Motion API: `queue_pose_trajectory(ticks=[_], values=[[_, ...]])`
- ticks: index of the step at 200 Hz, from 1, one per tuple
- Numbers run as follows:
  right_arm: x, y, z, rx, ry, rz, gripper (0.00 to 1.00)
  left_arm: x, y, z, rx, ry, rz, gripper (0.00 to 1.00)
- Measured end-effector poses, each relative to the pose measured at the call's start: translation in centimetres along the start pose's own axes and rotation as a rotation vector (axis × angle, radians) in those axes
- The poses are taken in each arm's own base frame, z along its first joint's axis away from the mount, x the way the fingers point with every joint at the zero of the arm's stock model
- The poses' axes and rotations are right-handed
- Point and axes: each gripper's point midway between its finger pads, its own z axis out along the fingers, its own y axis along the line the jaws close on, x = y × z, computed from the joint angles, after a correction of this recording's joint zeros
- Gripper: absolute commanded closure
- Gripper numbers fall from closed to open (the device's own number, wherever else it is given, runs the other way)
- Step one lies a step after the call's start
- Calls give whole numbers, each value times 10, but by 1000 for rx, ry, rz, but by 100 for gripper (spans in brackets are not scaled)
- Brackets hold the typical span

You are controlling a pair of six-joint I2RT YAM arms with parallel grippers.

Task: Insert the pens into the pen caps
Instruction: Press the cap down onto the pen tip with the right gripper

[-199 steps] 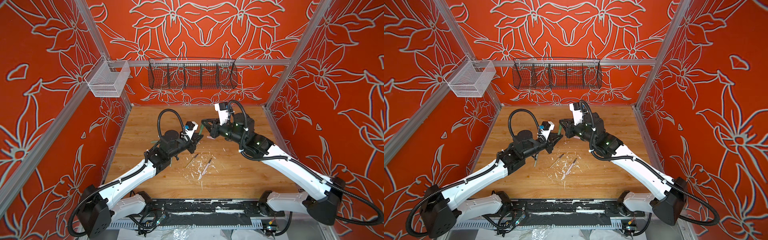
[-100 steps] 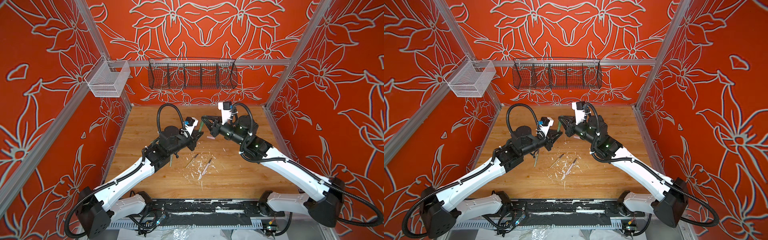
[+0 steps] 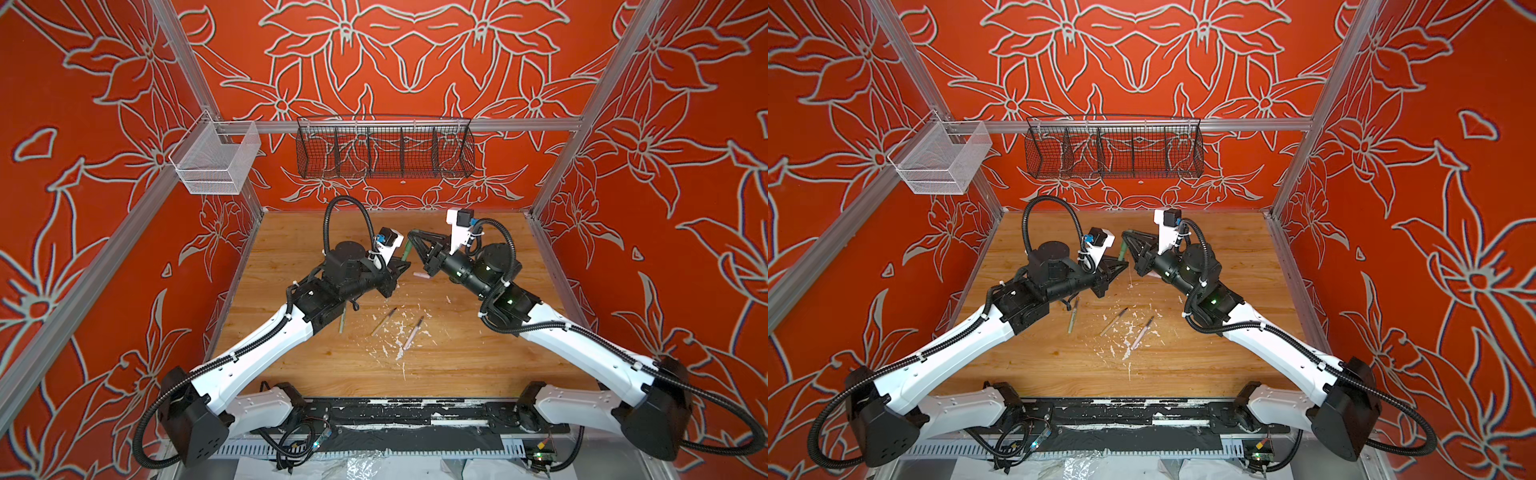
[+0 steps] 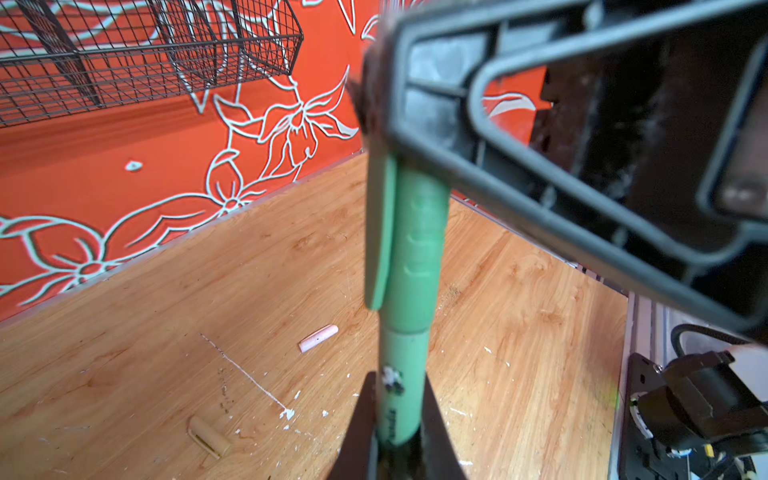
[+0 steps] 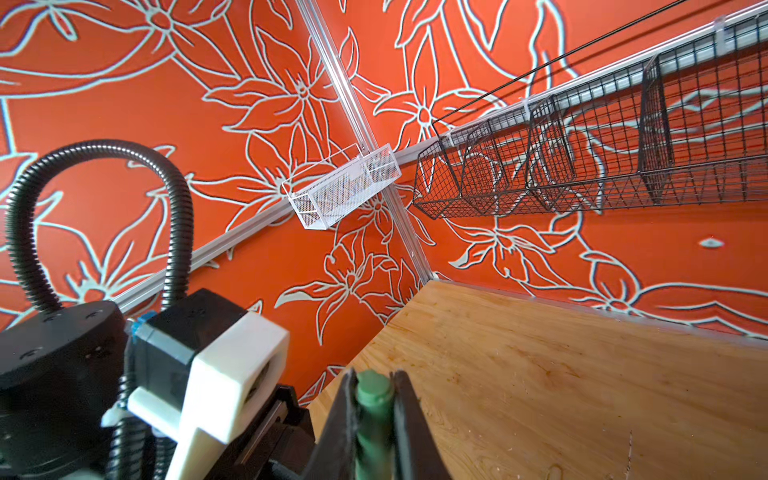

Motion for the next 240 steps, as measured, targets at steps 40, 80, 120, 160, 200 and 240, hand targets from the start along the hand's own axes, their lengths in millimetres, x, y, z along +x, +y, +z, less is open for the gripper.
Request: queue_pose_trajectory(ticks=[40,80,120,160,200,240], values=[[3,-9,-2,19,-34,20,100,3,2,6,26,52,-3,100],[0,-10,-2,29,-47,23,100,1,1,9,46,69,-9,100],[-4,-7,-1,49,-7,13,93,5,-3,10,90,35,-37,100],[20,-2,-10,85,152,-13,66,18,-1,6,114,-42,-88,100],[0,17,-29,72,163,-55,59,15,6,0,100,-109,-123,100],[-21,29,-50,57,123,-84,59,13,5,-2,108,-132,-162,100]])
